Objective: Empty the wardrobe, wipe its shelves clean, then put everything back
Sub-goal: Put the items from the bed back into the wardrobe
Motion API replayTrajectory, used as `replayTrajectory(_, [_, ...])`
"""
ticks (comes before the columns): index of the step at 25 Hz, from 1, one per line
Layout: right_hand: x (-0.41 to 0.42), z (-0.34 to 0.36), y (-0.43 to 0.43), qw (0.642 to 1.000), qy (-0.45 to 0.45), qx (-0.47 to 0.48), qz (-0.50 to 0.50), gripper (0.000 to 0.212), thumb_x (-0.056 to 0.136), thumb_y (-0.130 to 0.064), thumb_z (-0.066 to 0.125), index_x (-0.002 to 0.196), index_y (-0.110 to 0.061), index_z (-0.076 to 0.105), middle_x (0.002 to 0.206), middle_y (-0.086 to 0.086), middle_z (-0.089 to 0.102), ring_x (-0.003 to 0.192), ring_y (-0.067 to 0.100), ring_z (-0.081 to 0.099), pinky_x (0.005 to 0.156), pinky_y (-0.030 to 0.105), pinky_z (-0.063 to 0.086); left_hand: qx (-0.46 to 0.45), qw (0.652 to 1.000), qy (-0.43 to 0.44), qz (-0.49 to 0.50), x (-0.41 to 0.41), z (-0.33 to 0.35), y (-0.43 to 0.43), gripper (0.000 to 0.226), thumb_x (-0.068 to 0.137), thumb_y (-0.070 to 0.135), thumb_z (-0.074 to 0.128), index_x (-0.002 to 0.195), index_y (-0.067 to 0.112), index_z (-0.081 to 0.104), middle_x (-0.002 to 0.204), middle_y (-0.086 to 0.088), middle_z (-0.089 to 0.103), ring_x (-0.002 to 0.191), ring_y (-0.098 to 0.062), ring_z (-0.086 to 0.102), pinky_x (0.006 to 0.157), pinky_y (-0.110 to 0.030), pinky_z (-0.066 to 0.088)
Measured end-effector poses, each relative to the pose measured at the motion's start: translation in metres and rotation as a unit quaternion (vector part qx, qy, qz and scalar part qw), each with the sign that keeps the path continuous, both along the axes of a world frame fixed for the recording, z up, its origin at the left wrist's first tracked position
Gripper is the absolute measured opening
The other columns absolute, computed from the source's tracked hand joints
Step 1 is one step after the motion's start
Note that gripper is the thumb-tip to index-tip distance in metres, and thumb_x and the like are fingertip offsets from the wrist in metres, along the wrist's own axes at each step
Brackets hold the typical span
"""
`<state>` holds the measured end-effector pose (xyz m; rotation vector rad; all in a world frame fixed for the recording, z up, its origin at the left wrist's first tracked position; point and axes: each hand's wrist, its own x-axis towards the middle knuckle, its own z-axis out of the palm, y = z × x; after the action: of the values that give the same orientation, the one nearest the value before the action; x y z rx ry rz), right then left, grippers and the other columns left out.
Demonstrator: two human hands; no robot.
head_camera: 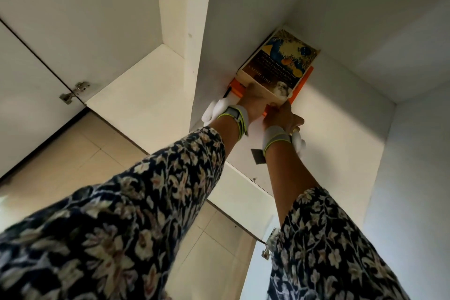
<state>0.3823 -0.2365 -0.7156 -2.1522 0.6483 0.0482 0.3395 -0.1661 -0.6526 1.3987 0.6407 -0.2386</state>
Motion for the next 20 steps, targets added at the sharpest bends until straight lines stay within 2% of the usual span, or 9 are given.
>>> replayTrajectory(1, [-0.003,0.002,-0.004,0.999,-0.009,0.028,-0.026,0.026,0.090,-0.023,0.058,0.102,-0.009,0.039,0.110,0.017,0.045,0.095,0.030,0.049,0.080,0.030,0.039,0.027,0.999,-0.010,-0.016,-0.005,-0.003,-0.003,0.036,0.098,0.005,0.034,0.130,0.017,0.045,0.106,-0.005,0.070,0.104,-0.015,0.061,0.085,-0.025,0.048])
replayTrajectory(2, [-0.004,-0.003,-0.005,1.000,-0.005,0.010,-0.001,0.024,0.093,-0.021,0.055,0.108,-0.006,0.045,0.114,0.020,0.045,0.101,0.033,0.049,0.077,0.026,0.035,0.082,0.996,0.002,-0.029,-0.011,-0.010,-0.004,0.054,0.098,0.008,0.035,0.149,0.021,0.021,0.136,-0.013,0.052,0.123,-0.026,0.051,0.098,-0.033,0.043])
replayTrajectory(4, [-0.009,-0.009,-0.011,0.995,0.004,0.022,0.097,0.033,0.099,-0.016,0.043,0.126,0.002,0.050,0.127,0.031,0.042,0.118,0.044,0.043,0.082,0.025,0.028,0.161,0.983,0.018,-0.085,-0.016,-0.023,-0.004,0.069,0.097,0.008,0.036,0.152,0.017,-0.005,0.158,-0.016,0.010,0.144,-0.032,0.019,0.114,-0.035,0.024])
replayTrajectory(5, [-0.009,-0.011,-0.013,0.994,0.011,0.050,0.101,0.036,0.101,-0.018,0.040,0.130,0.000,0.051,0.129,0.032,0.041,0.120,0.046,0.040,0.092,0.029,0.026,0.191,0.973,0.024,-0.125,-0.019,-0.027,-0.004,0.070,0.096,0.005,0.035,0.151,0.013,-0.008,0.159,-0.013,-0.004,0.147,-0.028,0.007,0.117,-0.032,0.014])
replayTrajectory(6, [-0.009,-0.012,-0.014,0.996,-0.001,0.018,0.093,0.036,0.100,-0.024,0.043,0.129,-0.006,0.055,0.128,0.028,0.043,0.117,0.044,0.043,0.097,0.032,0.030,0.210,0.966,0.017,-0.152,-0.020,-0.035,-0.002,0.071,0.096,0.001,0.033,0.150,0.010,-0.010,0.159,-0.010,-0.012,0.147,-0.025,-0.001,0.118,-0.030,0.009])
replayTrajectory(10, [-0.002,-0.006,-0.013,0.997,-0.052,-0.012,0.052,0.032,0.090,-0.030,0.061,0.117,-0.012,0.066,0.122,0.014,0.051,0.110,0.032,0.053,0.098,0.034,0.044,0.247,0.948,0.003,-0.199,-0.016,-0.050,0.005,0.072,0.093,-0.006,0.031,0.150,0.009,-0.010,0.157,-0.007,-0.019,0.147,-0.023,-0.007,0.119,-0.032,0.006])
replayTrajectory(15, [-0.006,-0.008,-0.007,0.995,-0.075,-0.012,0.065,0.025,0.088,-0.013,0.059,0.112,-0.008,0.060,0.111,0.019,0.052,0.095,0.031,0.051,0.083,0.035,0.048,0.281,0.939,0.017,-0.197,0.002,-0.046,-0.003,0.065,0.096,0.007,0.040,0.150,0.002,0.004,0.158,-0.017,-0.005,0.147,-0.032,0.003,0.119,-0.040,0.011])
replayTrajectory(18, [-0.008,-0.017,-0.005,0.990,-0.105,-0.035,0.084,0.031,0.082,-0.005,0.058,0.112,0.001,0.057,0.112,0.020,0.057,0.106,0.036,0.053,0.087,0.038,0.044,0.319,0.930,0.033,-0.182,0.013,-0.050,-0.008,0.072,0.094,0.021,0.050,0.150,0.004,0.007,0.157,-0.019,0.003,0.145,-0.036,0.010,0.118,-0.046,0.014])
replayTrajectory(20, [-0.013,-0.023,-0.006,0.984,-0.125,-0.024,0.124,0.028,0.081,-0.004,0.061,0.107,0.002,0.057,0.110,0.019,0.059,0.105,0.035,0.055,0.088,0.039,0.045,0.349,0.918,0.033,-0.185,0.013,-0.054,-0.009,0.076,0.097,0.032,0.047,0.151,0.007,-0.001,0.159,-0.014,-0.002,0.147,-0.032,0.004,0.119,-0.043,0.004])
